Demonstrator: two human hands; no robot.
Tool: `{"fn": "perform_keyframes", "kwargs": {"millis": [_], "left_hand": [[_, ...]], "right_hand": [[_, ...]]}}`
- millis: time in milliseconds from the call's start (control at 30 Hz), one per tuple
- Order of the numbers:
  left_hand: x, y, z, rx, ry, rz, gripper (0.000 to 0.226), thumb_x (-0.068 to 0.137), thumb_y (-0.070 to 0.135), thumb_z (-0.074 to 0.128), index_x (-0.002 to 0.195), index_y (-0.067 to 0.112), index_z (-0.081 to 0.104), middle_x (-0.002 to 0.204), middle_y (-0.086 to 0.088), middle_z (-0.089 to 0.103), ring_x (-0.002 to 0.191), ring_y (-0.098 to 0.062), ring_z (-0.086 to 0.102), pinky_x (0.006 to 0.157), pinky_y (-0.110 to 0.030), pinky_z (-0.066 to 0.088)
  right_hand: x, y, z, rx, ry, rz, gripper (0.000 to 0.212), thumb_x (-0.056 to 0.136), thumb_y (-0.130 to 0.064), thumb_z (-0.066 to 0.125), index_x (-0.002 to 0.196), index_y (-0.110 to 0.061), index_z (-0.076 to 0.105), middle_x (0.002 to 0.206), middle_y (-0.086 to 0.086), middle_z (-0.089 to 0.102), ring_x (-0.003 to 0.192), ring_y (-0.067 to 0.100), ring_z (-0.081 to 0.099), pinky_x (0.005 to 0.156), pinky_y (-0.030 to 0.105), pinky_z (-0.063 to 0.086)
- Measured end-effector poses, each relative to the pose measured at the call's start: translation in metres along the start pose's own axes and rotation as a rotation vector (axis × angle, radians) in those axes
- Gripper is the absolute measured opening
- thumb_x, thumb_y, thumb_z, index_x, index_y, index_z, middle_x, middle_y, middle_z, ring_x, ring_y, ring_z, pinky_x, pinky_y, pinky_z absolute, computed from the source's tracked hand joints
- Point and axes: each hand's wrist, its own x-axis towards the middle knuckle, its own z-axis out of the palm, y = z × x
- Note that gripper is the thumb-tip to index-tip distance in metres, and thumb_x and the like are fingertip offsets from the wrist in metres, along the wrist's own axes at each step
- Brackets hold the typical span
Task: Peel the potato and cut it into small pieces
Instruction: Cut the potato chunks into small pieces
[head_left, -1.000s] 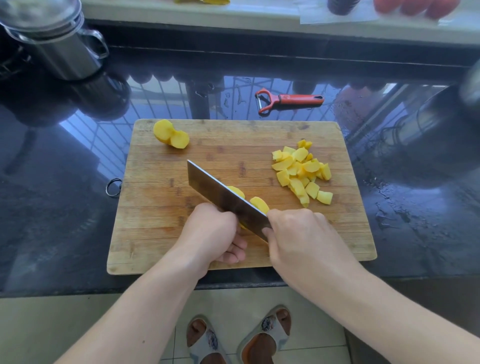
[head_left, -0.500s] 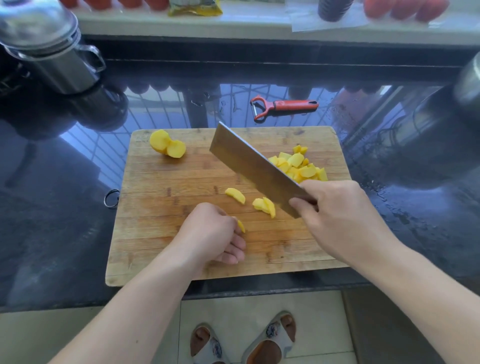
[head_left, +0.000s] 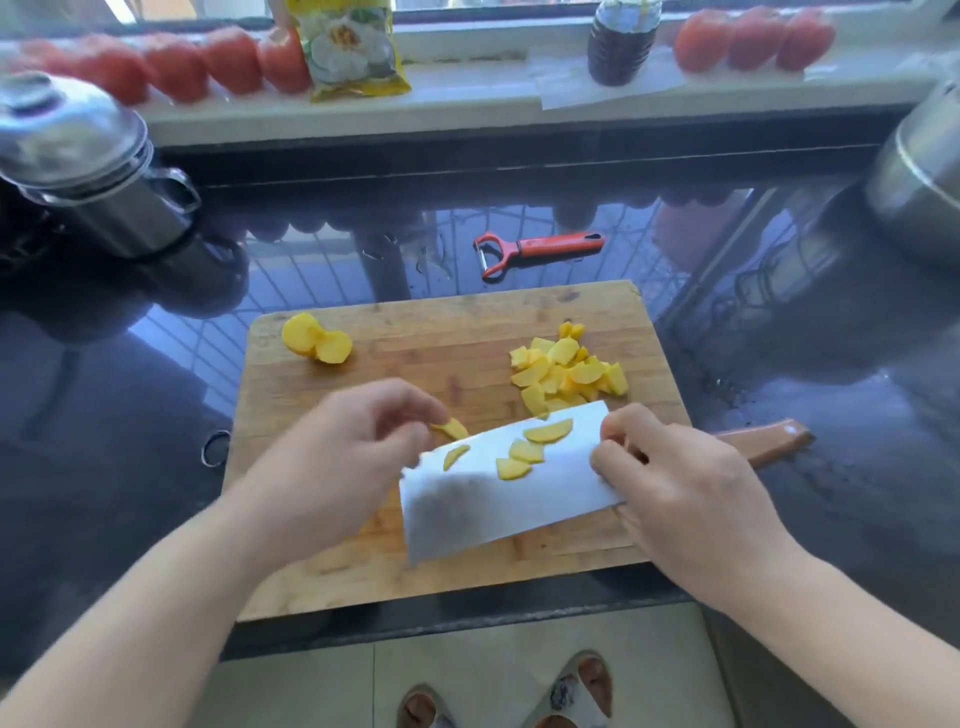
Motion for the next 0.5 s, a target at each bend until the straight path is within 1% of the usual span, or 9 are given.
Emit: {"fn": "perform_keyframes", "kwargs": {"millis": [33, 67, 100, 167, 200, 233, 300, 433, 500], "left_hand": [[-0.004, 0.01, 0.014, 0.073, -0.117, 0.056, 0.019, 0.102, 0.03, 0.056, 0.104, 0.038, 0.073, 0.096, 0.013, 0.074, 0.084, -0.005, 0.065, 0.076, -0.03, 0.052], [-0.007, 0.016, 0.03, 0.17, -0.204, 0.099, 0.021, 0.104, 0.031, 0.052, 0.112, 0.04, 0.07, 0.103, 0.014, 0.07, 0.091, -0.003, 0.063, 0.081, -0.028, 0.051], [-0.009, 0.02, 0.045, 0.283, -0.247, 0.146, 0.025, 0.106, 0.031, 0.048, 0.122, 0.041, 0.064, 0.112, 0.017, 0.063, 0.102, -0.003, 0.059, 0.089, -0.025, 0.049], [-0.01, 0.021, 0.072, 0.471, -0.22, 0.244, 0.034, 0.108, 0.03, 0.042, 0.14, 0.04, 0.048, 0.126, 0.015, 0.045, 0.124, -0.008, 0.042, 0.105, -0.027, 0.04], [-0.01, 0.022, 0.082, 0.518, -0.187, 0.262, 0.038, 0.108, 0.03, 0.04, 0.146, 0.038, 0.041, 0.13, 0.013, 0.038, 0.129, -0.012, 0.034, 0.109, -0.03, 0.035], [-0.008, 0.021, 0.09, 0.551, -0.163, 0.257, 0.042, 0.108, 0.03, 0.04, 0.149, 0.036, 0.036, 0.133, 0.01, 0.035, 0.13, -0.015, 0.03, 0.111, -0.033, 0.033], [0.002, 0.022, 0.099, 0.586, -0.129, 0.224, 0.046, 0.108, 0.029, 0.039, 0.153, 0.031, 0.034, 0.139, 0.004, 0.033, 0.131, -0.022, 0.03, 0.113, -0.039, 0.033], [0.035, 0.027, 0.105, 0.7, -0.113, 0.223, 0.041, 0.108, 0.027, 0.038, 0.148, 0.022, 0.045, 0.141, -0.003, 0.041, 0.128, -0.03, 0.035, 0.11, -0.043, 0.034], [0.045, 0.027, 0.103, 0.636, -0.073, 0.27, 0.042, 0.108, 0.022, 0.04, 0.149, 0.021, 0.049, 0.141, -0.005, 0.044, 0.128, -0.029, 0.036, 0.112, -0.042, 0.034]], "right_hand": [[0.0, -0.004, 0.003, -0.002, -0.002, 0.018, 0.022, 0.071, 0.012, 0.061, 0.077, -0.009, 0.055, 0.09, 0.01, 0.057, 0.05, 0.026, 0.036, 0.043, 0.033, 0.03], [0.0, -0.007, 0.005, -0.006, 0.002, 0.033, 0.023, 0.072, 0.012, 0.059, 0.076, -0.01, 0.054, 0.088, 0.01, 0.056, 0.049, 0.026, 0.035, 0.045, 0.032, 0.027], [0.0, -0.01, 0.007, -0.015, 0.016, 0.043, 0.023, 0.075, 0.012, 0.056, 0.076, -0.011, 0.053, 0.087, 0.009, 0.056, 0.048, 0.026, 0.035, 0.046, 0.032, 0.024], [0.002, -0.012, 0.008, -0.04, 0.068, 0.046, 0.024, 0.084, 0.01, 0.043, 0.078, -0.013, 0.049, 0.084, 0.009, 0.056, 0.047, 0.025, 0.033, 0.049, 0.032, 0.021], [0.002, -0.013, 0.008, -0.051, 0.09, 0.046, 0.025, 0.087, 0.008, 0.038, 0.08, -0.014, 0.047, 0.083, 0.009, 0.056, 0.047, 0.025, 0.033, 0.05, 0.032, 0.02], [0.002, -0.012, 0.008, -0.062, 0.104, 0.046, 0.026, 0.089, 0.008, 0.036, 0.082, -0.015, 0.046, 0.082, 0.009, 0.056, 0.047, 0.024, 0.032, 0.05, 0.032, 0.021], [-0.001, -0.01, 0.009, -0.086, 0.114, 0.053, 0.027, 0.087, 0.01, 0.038, 0.079, -0.014, 0.047, 0.08, 0.009, 0.055, 0.047, 0.024, 0.032, 0.05, 0.032, 0.021], [-0.007, -0.009, 0.009, -0.114, 0.098, 0.097, 0.032, 0.085, 0.011, 0.032, 0.07, -0.013, 0.046, 0.075, 0.008, 0.05, 0.046, 0.025, 0.028, 0.05, 0.032, 0.017], [-0.009, -0.008, 0.008, -0.122, 0.086, 0.108, 0.031, 0.082, 0.013, 0.032, 0.069, -0.013, 0.045, 0.073, 0.008, 0.048, 0.048, 0.023, 0.025, 0.048, 0.032, 0.019]]}}
